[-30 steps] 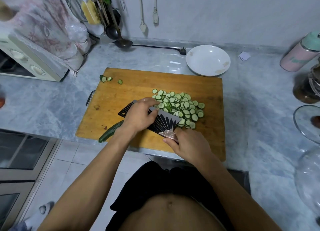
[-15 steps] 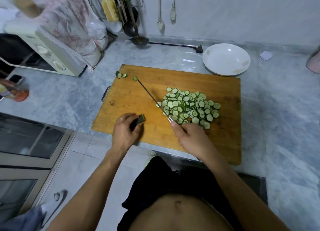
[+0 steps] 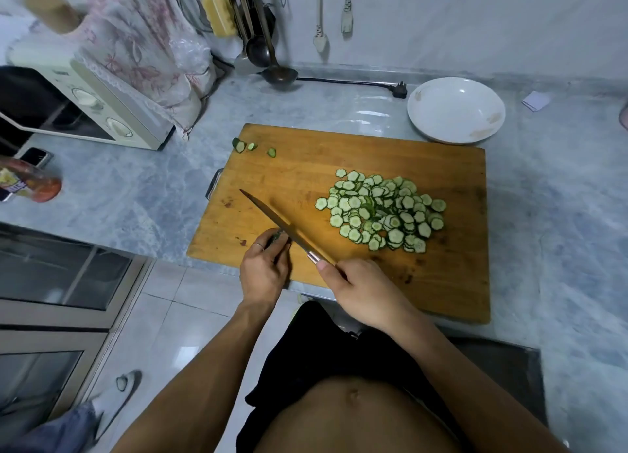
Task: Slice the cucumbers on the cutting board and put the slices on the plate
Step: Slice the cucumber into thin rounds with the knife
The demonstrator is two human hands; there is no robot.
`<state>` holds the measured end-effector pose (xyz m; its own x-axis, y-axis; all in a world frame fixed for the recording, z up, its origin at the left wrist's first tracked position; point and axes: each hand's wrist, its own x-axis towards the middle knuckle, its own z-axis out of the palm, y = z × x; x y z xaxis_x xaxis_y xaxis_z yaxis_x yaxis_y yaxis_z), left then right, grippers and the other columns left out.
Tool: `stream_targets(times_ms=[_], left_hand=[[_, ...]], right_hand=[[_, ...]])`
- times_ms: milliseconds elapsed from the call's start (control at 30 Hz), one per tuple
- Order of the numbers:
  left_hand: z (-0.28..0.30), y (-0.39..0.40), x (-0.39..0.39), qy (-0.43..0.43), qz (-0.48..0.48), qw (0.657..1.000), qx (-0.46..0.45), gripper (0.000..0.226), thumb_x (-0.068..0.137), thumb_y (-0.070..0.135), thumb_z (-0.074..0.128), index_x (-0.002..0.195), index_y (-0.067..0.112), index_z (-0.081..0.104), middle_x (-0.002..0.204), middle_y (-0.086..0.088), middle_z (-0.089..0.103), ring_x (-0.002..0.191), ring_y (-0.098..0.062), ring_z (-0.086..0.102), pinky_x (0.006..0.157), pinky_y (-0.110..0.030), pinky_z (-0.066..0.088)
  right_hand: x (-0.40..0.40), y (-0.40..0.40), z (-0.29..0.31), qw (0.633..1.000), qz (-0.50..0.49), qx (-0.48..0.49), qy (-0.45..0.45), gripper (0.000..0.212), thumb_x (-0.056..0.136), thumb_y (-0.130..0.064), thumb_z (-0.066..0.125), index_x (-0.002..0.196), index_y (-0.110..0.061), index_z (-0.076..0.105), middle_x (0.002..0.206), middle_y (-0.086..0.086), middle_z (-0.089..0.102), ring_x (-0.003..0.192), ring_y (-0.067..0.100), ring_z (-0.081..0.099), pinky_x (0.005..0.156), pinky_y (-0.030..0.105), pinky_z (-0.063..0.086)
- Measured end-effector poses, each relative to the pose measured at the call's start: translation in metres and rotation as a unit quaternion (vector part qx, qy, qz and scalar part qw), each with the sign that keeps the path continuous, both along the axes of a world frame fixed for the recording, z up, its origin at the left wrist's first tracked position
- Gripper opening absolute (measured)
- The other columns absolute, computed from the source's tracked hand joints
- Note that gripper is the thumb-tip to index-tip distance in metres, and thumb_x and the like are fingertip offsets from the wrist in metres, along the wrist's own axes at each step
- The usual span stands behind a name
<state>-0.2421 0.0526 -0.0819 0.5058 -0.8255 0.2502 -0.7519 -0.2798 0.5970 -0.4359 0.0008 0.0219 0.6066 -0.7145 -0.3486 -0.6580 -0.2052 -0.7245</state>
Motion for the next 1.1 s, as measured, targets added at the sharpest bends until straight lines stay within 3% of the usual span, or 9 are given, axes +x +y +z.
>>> stream_targets(times_ms=[534,1100], left_hand=[[-0.002,-0.004,0.002,-0.041,0.001,0.999,0.009,0.024,0.09,0.012,0.064,0.112,0.015,0.074,0.117,-0.002,0.066,0.093,-0.022,0.063,0.069,-0.022,0.043],[-0.025,-0.002,0.013,-0.054,-0.013,0.998,0.025,0.029,0.094,0.025,0.055,0.116,0.02,0.072,0.125,-0.005,0.063,0.097,-0.027,0.064,0.071,-0.035,0.054]], right_hand=[[0.009,0.002,0.005,0.998,0.0,0.061,-0.002,0.059,0.104,-0.052,0.025,0.065,-0.013,0.047,0.07,0.004,0.052,0.067,0.018,0.051,0.063,0.035,0.038],[0.013,0.005,0.006,0.999,0.016,0.038,0.008,0.056,0.105,-0.05,0.023,0.066,-0.016,0.045,0.069,0.001,0.049,0.07,0.016,0.048,0.065,0.03,0.032]])
